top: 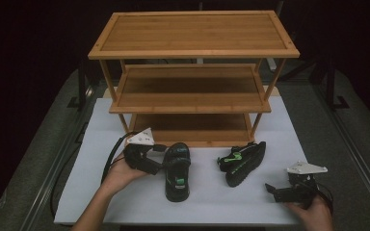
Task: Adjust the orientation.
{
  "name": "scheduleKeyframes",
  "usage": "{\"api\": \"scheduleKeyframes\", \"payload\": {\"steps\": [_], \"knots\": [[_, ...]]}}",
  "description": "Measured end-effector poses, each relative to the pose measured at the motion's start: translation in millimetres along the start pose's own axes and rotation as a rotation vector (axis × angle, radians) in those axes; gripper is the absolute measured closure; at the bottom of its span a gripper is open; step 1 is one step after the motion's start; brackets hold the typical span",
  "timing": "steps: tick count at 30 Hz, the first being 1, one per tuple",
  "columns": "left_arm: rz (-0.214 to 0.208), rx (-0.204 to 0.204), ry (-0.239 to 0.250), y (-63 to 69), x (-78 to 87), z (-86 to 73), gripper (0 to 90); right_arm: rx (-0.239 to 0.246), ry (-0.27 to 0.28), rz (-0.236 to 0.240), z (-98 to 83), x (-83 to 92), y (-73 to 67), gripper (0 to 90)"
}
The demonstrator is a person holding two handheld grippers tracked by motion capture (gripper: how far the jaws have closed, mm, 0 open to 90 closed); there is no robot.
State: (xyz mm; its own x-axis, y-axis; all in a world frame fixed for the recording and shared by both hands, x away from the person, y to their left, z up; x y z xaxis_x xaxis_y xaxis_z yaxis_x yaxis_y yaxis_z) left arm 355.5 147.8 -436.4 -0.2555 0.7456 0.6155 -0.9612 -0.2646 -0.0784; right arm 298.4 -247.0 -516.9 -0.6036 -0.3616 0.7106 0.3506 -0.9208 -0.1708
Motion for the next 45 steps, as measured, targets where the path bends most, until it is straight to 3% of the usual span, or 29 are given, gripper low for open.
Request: {"api": "scheduleKeyframes", "payload": {"steps": [5,10,24,32,37,43,45], "knots": [[0.075,0.032,-0.032,-5.1,11.7,-11.4,12.4,0.0,0.0,0.0,0.0,0.0,0.0,0.0],[0.134,0.067,-0.098,-6.5,23.9,-28.4,0.0,0.0,0.0,0.0,0.0,0.0,0.0,0.0],[0.29,0.151,-0.176,0.9,68.5,-97.0,0.0,-0.001,-0.007,-0.002,0.1,-0.1,0.0,0.0],[0.356,0.173,-0.2,5.4,83.0,-131.6,0.0,-0.01,-0.009,0.003,0.5,0.2,0.4,0.0],[0.385,0.191,-0.209,5.2,85.5,-148.4,0.0,-0.015,-0.006,0.011,0.8,0.4,0.9,0.0],[0.36,0.222,-0.206,4.8,80.9,-156.5,0.0,-0.021,-0.009,-0.023,1.4,-0.7,-0.6,0.2],[0.36,0.221,-0.207,4.8,81.0,-156.6,0.0,-0.025,-0.002,-0.031,2.2,0.5,-0.3,4.1]]}}
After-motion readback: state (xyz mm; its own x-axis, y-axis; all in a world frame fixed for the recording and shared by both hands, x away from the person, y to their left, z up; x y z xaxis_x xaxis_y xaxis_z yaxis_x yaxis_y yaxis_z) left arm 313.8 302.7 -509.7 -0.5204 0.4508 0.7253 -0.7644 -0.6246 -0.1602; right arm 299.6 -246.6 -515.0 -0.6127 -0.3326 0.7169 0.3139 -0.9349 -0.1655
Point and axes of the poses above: each handheld gripper's, and its own axes: x roughly backward along the jaws, z roughly out of its top, y roughly to its right, the point moved 8 cm from there along -x, roughly forward along the jaws, and after that the axes turned 12 degrees about -x, right-handed, at the moved point
